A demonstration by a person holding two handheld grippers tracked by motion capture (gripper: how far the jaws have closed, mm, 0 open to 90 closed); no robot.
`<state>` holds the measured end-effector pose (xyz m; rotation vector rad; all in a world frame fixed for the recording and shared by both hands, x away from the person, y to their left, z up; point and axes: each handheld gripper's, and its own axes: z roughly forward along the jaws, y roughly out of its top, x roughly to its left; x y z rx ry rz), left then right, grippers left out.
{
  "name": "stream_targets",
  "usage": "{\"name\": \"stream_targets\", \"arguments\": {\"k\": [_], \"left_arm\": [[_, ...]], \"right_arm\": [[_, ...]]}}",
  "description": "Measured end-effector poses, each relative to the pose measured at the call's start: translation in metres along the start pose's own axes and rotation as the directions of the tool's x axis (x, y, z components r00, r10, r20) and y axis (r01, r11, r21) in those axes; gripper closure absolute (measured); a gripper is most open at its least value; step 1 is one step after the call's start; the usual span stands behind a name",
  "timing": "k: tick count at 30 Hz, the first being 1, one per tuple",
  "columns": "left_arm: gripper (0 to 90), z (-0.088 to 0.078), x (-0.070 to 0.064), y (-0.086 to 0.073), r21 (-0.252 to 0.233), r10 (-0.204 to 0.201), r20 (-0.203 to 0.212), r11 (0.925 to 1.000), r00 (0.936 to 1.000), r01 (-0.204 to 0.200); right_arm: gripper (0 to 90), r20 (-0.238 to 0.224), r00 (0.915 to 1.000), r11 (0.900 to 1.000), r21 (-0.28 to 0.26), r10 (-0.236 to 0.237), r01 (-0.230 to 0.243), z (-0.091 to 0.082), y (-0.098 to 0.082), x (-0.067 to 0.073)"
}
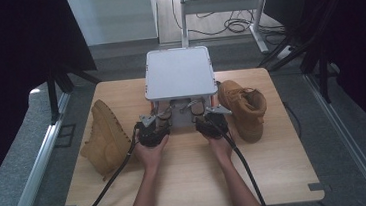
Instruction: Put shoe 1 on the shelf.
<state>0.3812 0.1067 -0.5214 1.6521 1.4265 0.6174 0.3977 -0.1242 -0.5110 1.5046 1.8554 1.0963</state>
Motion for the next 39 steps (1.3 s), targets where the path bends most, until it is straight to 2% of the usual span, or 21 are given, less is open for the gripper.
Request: {"name": "stream_targets", "arguments": {"k": [2,5,7,10,12,14,15,17,20,24,28,31,35,39], "left_arm": [[52.6,-0.003,-0.003,-0.001,-0.002,0.006,-0.031,1.0,0.9995,-0.006],[60.1,-0.011,-0.008,0.0,-0.021,0.029,-0.048,0.9993,0.9984,-0.03],[71.5,-0.016,-0.007,0.002,-0.02,0.045,-0.047,0.9987,0.9979,-0.046],[82.1,-0.018,-0.003,0.005,0.002,0.05,-0.067,0.9987,0.9965,-0.05],[87.5,-0.016,-0.001,0.007,0.019,0.042,-0.08,0.999,0.9959,-0.041],[89.3,-0.012,0.0,0.007,0.036,0.025,-0.066,0.9991,0.9975,-0.022],[89.5,-0.009,-0.001,0.008,0.05,0.029,-0.066,0.9984,0.9974,-0.025],[89.6,-0.004,-0.001,0.008,0.064,0.025,-0.073,0.9978,0.997,-0.021],[89.5,0.002,-0.004,0.009,0.079,0.043,-0.1,0.9963,0.9941,-0.035],[89.5,0.008,-0.008,0.01,0.094,0.05,-0.111,0.9948,0.9926,-0.039],[89.6,0.01,-0.005,0.009,0.101,0.047,-0.114,0.9943,0.9924,-0.035],[89.5,0.013,-0.004,0.009,0.105,0.044,-0.119,0.994,0.9919,-0.032],[89.4,0.015,-0.003,0.008,0.106,0.031,-0.1,0.9941,0.9945,-0.02],[89.4,0.017,-0.005,0.008,0.1,0.012,-0.055,0.9949,0.9984,-0.007]], "right_arm": [[50.9,0.006,1.0,1.0,-0.012,0.002,-0.002,-0.003,-0.001,-0.005],[60.4,0.016,0.9999,0.999,-0.032,-0.007,0.007,-0.006,-0.002,-0.008],[69.2,0.02,0.9998,0.997,-0.077,0.0,0.002,-0.009,-0.002,-0.01],[79.4,0.023,0.9997,0.995,-0.103,-0.003,0.005,-0.011,0.0,-0.01],[84.4,0.011,0.9999,0.995,-0.098,-0.009,0.01,-0.009,0.001,-0.01],[87.8,0.013,0.9997,0.996,-0.089,-0.019,0.02,-0.006,0.001,-0.009],[89.0,0.014,0.9997,0.996,-0.091,-0.019,0.02,-0.005,0.001,-0.008],[89.4,0.012,0.9998,0.994,-0.109,-0.015,0.016,-0.003,0.001,-0.008],[89.4,0.015,0.9997,0.995,-0.099,-0.021,0.022,0.003,0.002,-0.008],[89.5,0.035,0.9992,0.997,-0.07,-0.018,0.02,0.013,-0.001,-0.011],[89.5,0.045,0.999,0.999,-0.047,-0.007,0.01,0.023,-0.005,-0.013],[89.5,0.045,0.9986,0.999,-0.024,-0.028,0.029,0.029,-0.005,-0.011],[89.5,0.055,0.9979,0.999,-0.018,-0.035,0.037,0.032,-0.003,-0.01],[89.6,0.046,0.9982,0.999,-0.015,-0.04,0.04,0.032,-0.002,-0.01]]}}
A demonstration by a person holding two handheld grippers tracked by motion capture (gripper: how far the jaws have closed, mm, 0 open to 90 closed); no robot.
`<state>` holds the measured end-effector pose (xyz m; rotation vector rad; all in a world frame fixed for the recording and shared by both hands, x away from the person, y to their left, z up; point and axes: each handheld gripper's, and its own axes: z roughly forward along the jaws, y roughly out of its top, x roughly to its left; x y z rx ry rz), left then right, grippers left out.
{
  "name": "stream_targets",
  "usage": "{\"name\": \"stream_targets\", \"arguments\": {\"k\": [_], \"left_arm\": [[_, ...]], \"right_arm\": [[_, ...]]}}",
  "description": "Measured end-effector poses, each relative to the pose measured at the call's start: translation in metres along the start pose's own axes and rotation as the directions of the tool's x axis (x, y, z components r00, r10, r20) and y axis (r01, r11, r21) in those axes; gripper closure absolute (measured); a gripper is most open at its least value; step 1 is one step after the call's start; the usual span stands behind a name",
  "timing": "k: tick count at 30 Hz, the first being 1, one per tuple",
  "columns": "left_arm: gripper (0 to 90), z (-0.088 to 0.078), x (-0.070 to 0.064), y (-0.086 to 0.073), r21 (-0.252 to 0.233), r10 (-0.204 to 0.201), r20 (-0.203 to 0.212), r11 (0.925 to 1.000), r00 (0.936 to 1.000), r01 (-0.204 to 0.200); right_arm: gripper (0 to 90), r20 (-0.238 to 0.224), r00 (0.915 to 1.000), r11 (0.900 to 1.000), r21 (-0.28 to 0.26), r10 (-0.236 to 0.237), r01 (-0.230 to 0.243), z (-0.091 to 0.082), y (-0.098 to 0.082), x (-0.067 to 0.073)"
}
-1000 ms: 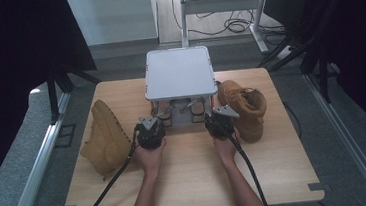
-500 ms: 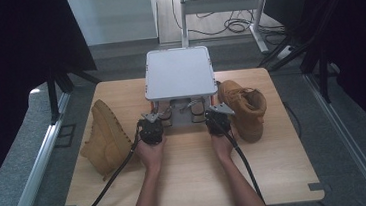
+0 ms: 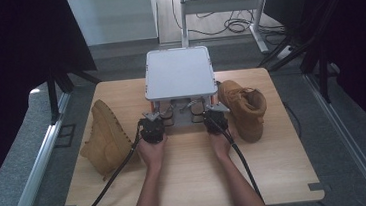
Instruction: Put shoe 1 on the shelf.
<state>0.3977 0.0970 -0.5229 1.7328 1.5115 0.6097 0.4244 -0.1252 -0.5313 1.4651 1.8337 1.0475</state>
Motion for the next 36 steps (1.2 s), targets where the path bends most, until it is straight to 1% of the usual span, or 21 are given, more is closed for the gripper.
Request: {"name": "stream_targets", "arguments": {"k": [2,4,7,9,11,13,15,19,23,26,28,29,31,32,33,35,36], "left_arm": [[89.4,0.001,-0.002,0.0,-0.002,-0.004,0.014,1.0,0.9999,0.004],[89.4,0.002,-0.004,0.001,0.004,0.007,0.018,1.0,0.9998,-0.007],[89.4,0.004,-0.009,0.002,0.007,0.016,0.04,0.9998,0.9991,-0.016],[89.3,0.006,-0.012,0.002,0.01,0.023,0.048,0.9997,0.9986,-0.024],[89.3,0.007,-0.013,0.003,0.01,0.017,0.059,0.9998,0.9981,-0.018],[89.3,0.008,-0.014,0.003,0.011,0.021,0.06,0.9997,0.998,-0.021],[89.3,0.008,-0.015,0.003,0.011,0.022,0.059,0.9997,0.998,-0.023],[89.4,0.009,-0.017,0.002,0.011,0.028,0.062,0.9995,0.9977,-0.028],[89.4,0.009,-0.017,0.001,0.004,0.039,0.058,0.9992,0.9975,-0.039],[88.9,0.008,-0.017,0.001,0.006,0.046,0.061,0.9989,0.9971,-0.047],[88.5,0.006,-0.018,0.0,0.0,0.056,0.059,0.9984,0.9967,-0.056],[88.5,0.004,-0.019,-0.001,-0.008,0.066,0.049,0.9978,0.9966,-0.065],[88.7,-0.003,-0.023,-0.004,-0.025,0.105,0.034,0.9942,0.9939,-0.104],[88.7,-0.006,-0.025,-0.005,-0.031,0.113,0.034,0.9932,0.993,-0.112],[88.7,-0.009,-0.025,-0.006,-0.036,0.11,0.042,0.9934,0.993,-0.109],[88.7,-0.016,-0.025,-0.008,-0.042,0.104,0.074,0.994,0.9919,-0.101],[88.6,-0.019,-0.025,-0.008,-0.043,0.099,0.092,0.9946,0.9909,-0.095]], "right_arm": [[89.6,-0.003,1.0,1.0,0.002,-0.006,0.006,0.0,0.0,0.001],[89.6,-0.015,0.9998,1.0,0.001,-0.01,0.01,0.0,0.0,0.004],[89.6,-0.022,0.9995,1.0,0.001,-0.024,0.024,0.001,0.0,0.008],[89.6,-0.027,0.9993,1.0,0.004,-0.024,0.024,0.001,0.0,0.01],[89.6,-0.034,0.9988,0.999,0.004,-0.033,0.034,0.002,0.0,0.013],[89.6,-0.031,0.9979,0.998,0.004,-0.056,0.056,0.002,-0.001,0.016],[89.7,-0.036,0.9979,0.999,0.004,-0.054,0.054,0.002,-0.001,0.018],[89.6,-0.051,0.9964,0.998,0.0,-0.068,0.068,0.003,-0.002,0.024],[89.7,-0.066,0.9968,0.999,0.007,-0.046,0.046,0.003,-0.001,0.025],[89.6,-0.077,0.9958,0.999,0.012,-0.05,0.051,0.002,-0.001,0.025],[89.6,-0.076,0.9954,0.998,0.013,-0.059,0.06,-0.001,-0.001,0.025],[89.6,-0.081,0.9952,0.998,0.01,-0.056,0.057,-0.004,0.0,0.024],[89.7,-0.1,0.994,0.999,0.003,-0.044,0.045,-0.012,0.002,0.021],[89.6,-0.106,0.9932,0.999,0.001,-0.046,0.047,-0.016,0.002,0.02],[89.6,-0.115,0.9923,0.999,-0.003,-0.045,0.044,-0.021,0.002,0.019],[89.6,-0.142,0.9893,0.999,-0.007,-0.032,0.031,-0.03,0.002,0.017],[89.6,-0.147,0.9885,0.999,-0.01,-0.038,0.037,-0.034,0.002,0.016]]}}
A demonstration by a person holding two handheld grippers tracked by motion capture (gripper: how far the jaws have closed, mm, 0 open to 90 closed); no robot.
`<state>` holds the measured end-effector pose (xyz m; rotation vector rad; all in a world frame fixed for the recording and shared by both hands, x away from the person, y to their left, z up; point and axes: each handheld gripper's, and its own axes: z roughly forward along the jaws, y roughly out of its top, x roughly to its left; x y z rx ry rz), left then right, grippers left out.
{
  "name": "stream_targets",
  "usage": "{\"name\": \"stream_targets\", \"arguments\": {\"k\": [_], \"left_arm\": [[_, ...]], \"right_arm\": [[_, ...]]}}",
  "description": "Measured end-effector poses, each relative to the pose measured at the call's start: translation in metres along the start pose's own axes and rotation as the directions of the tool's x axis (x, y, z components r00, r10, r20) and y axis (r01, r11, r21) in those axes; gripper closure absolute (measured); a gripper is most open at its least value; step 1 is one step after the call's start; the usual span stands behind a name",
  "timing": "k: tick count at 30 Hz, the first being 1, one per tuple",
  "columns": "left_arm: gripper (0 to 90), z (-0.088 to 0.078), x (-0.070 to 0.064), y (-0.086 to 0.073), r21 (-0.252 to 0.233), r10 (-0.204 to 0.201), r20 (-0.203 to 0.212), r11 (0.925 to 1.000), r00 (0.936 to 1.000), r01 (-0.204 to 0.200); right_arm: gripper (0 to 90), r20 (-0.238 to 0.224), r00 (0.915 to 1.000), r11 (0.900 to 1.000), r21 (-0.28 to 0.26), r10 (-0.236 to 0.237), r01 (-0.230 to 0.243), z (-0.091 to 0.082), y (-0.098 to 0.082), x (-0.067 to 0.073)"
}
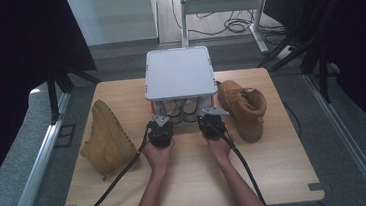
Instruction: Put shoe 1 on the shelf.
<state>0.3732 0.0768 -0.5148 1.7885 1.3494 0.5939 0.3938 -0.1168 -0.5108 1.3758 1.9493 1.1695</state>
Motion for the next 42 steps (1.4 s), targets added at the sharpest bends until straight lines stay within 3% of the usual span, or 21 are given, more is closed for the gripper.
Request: {"name": "stream_targets", "arguments": {"k": [3,10,16,18,22,26,31,34,38,42], "left_arm": [[88.0,-0.012,0.0,0.0,-0.007,-0.016,0.058,0.9998,0.9982,0.017],[85.7,-0.04,0.009,0.003,-0.016,-0.022,0.141,0.9996,0.9898,0.024],[80.3,-0.065,0.014,0.008,-0.028,0.018,0.187,0.9995,0.9822,-0.013],[78.7,-0.072,0.018,0.008,-0.032,0.017,0.215,0.9994,0.9764,-0.01],[74.9,-0.085,0.021,0.006,-0.031,0.026,0.239,0.9994,0.9707,-0.019],[70.6,-0.1,0.024,0.0,-0.04,0.054,0.244,0.9982,0.9683,-0.045],[56.9,-0.114,0.029,-0.007,-0.03,0.086,0.243,0.9962,0.9661,-0.081],[51.4,-0.121,0.032,-0.012,-0.026,0.152,0.186,0.9883,0.9707,-0.15],[47.3,-0.128,0.04,-0.017,-0.023,0.142,0.189,0.9899,0.9717,-0.14],[45.4,-0.129,0.048,-0.023,-0.019,0.114,0.203,0.9934,0.9725,-0.113]], "right_arm": [[89.6,-0.026,0.9997,1.0,-0.006,-0.001,0.001,-0.013,-0.001,0.001],[89.6,-0.085,0.996,0.999,-0.021,-0.029,0.027,-0.039,-0.007,-0.002],[89.6,-0.121,0.9924,1.0,-0.023,-0.023,0.02,-0.058,-0.013,-0.008],[89.6,-0.125,0.9919,1.0,-0.023,-0.021,0.018,-0.064,-0.016,-0.01],[89.2,-0.131,0.9912,1.0,-0.023,-0.019,0.016,-0.075,-0.02,-0.016],[79.6,-0.155,0.9876,1.0,-0.015,-0.022,0.02,-0.087,-0.025,-0.021],[63.4,-0.178,0.9838,1.0,-0.005,-0.022,0.022,-0.097,-0.034,-0.026],[51.6,-0.164,0.9865,1.0,-0.001,-0.003,0.003,-0.102,-0.038,-0.028],[43.7,-0.156,0.9877,1.0,-0.004,0.007,-0.008,-0.104,-0.042,-0.03],[41.3,-0.159,0.9873,1.0,0.004,-0.004,0.005,-0.104,-0.048,-0.03]]}}
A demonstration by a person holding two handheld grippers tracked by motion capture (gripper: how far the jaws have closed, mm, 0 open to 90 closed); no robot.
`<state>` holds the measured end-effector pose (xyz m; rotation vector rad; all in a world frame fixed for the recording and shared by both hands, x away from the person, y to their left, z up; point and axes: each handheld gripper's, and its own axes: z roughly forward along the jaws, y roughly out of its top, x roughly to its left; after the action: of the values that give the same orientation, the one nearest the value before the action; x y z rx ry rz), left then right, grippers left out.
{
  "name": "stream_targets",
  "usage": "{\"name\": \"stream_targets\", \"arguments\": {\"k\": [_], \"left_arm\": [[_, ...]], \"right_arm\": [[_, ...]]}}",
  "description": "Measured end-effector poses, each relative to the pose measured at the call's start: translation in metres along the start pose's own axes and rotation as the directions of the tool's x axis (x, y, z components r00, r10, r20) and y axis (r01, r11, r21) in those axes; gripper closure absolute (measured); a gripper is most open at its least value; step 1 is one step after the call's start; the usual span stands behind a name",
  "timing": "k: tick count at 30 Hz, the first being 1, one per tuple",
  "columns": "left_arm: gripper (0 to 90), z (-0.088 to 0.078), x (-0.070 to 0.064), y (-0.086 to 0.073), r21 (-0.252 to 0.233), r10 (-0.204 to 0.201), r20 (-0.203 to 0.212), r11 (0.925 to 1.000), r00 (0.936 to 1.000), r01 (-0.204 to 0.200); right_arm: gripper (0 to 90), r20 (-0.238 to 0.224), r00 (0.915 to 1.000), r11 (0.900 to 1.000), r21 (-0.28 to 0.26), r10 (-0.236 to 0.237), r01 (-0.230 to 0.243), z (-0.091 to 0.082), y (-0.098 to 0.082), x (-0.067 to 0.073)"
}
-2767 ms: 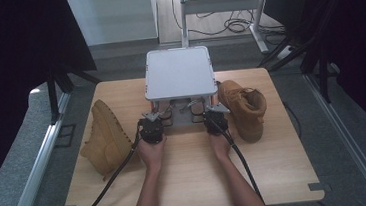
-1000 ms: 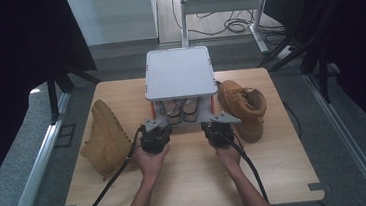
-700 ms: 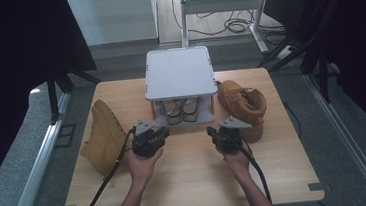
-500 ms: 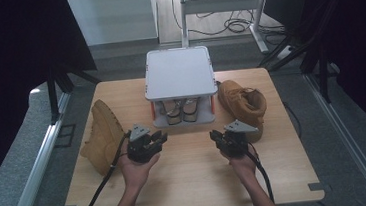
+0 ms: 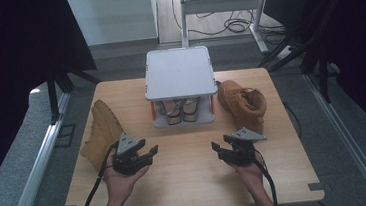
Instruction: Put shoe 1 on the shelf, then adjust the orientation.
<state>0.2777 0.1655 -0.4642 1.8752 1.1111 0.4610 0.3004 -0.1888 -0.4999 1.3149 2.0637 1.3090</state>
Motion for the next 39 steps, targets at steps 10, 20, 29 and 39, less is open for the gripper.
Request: {"name": "stream_targets", "arguments": {"k": [10,20,29,39], "left_arm": [[42.1,-0.023,0.021,-0.01,-0.035,-0.002,-0.02,0.9994,0.9998,0.001],[40.9,-0.054,0.063,-0.019,-0.106,-0.076,-0.05,0.9919,0.9958,0.071],[73.8,-0.072,0.087,-0.024,-0.112,-0.102,-0.033,0.9889,0.9942,0.098],[89.6,-0.092,0.111,-0.038,-0.105,-0.157,-0.097,0.9837,0.9829,0.146]], "right_arm": [[35.2,0.024,0.9997,1.0,0.026,-0.006,0.006,-0.001,-0.011,-0.002],[34.8,0.012,0.9998,0.999,0.028,0.015,-0.015,-0.001,-0.015,0.0],[34.7,0.022,0.9996,0.999,0.037,0.017,-0.018,0.0,-0.016,-0.002],[34.7,0.03,0.9986,0.998,0.05,0.043,-0.044,0.002,-0.018,-0.004]]}}
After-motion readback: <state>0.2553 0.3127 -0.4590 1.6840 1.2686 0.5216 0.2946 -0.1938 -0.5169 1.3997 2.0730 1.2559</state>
